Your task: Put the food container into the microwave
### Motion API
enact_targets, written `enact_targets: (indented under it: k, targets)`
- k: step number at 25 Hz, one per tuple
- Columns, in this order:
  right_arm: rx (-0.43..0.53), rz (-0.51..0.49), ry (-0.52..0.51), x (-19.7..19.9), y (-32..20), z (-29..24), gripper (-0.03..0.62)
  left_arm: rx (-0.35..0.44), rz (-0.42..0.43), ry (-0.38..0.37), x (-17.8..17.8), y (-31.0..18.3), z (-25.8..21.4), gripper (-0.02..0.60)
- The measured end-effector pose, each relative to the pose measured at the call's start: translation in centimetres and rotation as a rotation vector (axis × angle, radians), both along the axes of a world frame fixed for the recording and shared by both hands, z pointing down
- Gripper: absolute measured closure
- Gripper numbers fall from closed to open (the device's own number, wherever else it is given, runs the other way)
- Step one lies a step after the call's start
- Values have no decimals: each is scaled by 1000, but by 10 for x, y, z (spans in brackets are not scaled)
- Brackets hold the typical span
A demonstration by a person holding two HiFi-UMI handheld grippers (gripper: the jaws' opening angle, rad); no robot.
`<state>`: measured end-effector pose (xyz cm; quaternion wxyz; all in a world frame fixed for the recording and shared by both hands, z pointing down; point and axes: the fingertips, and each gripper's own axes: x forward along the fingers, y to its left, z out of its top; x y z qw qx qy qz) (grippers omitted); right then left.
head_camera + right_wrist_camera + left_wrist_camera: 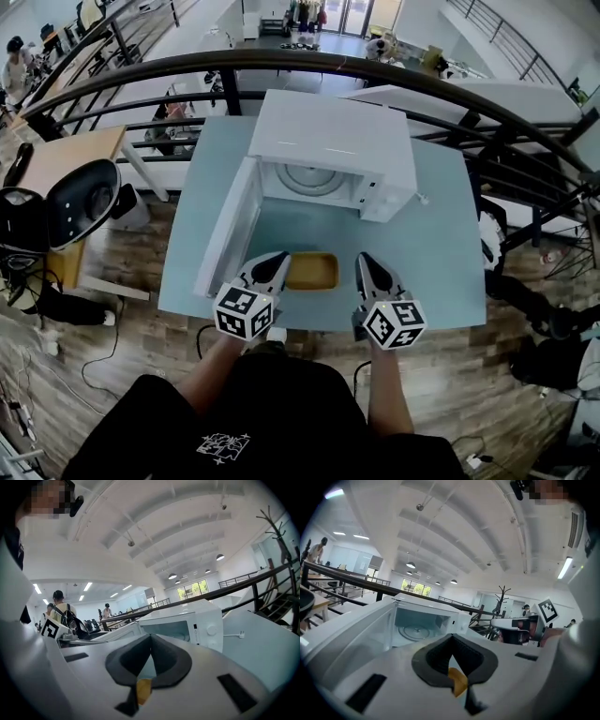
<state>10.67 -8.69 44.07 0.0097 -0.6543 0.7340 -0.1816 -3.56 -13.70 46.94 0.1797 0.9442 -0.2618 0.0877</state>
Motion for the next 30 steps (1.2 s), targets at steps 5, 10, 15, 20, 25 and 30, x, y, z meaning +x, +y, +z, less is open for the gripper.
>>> enact_targets:
  k: [5, 10, 15, 20, 25, 30]
  targets:
    - [-3, 13, 24, -5, -19, 3, 589, -10, 51, 13, 11, -15, 5, 577]
    - [-13, 19, 30, -4, -26, 9, 589, -26, 66, 11, 20, -20, 13, 577]
    - [-23, -1, 23, 3, -32, 16, 589, -52, 59, 14, 25, -19, 22, 577]
    - [-48, -59, 36, 12, -35, 28, 589, -74, -2, 3, 29, -20, 30, 577]
    - [-67, -151, 51, 16, -39, 35, 589, -114, -90, -33, 22, -20, 47, 577]
    - [-97, -218, 43, 13, -42, 50, 589, -157, -164, -79, 13, -17, 68, 577]
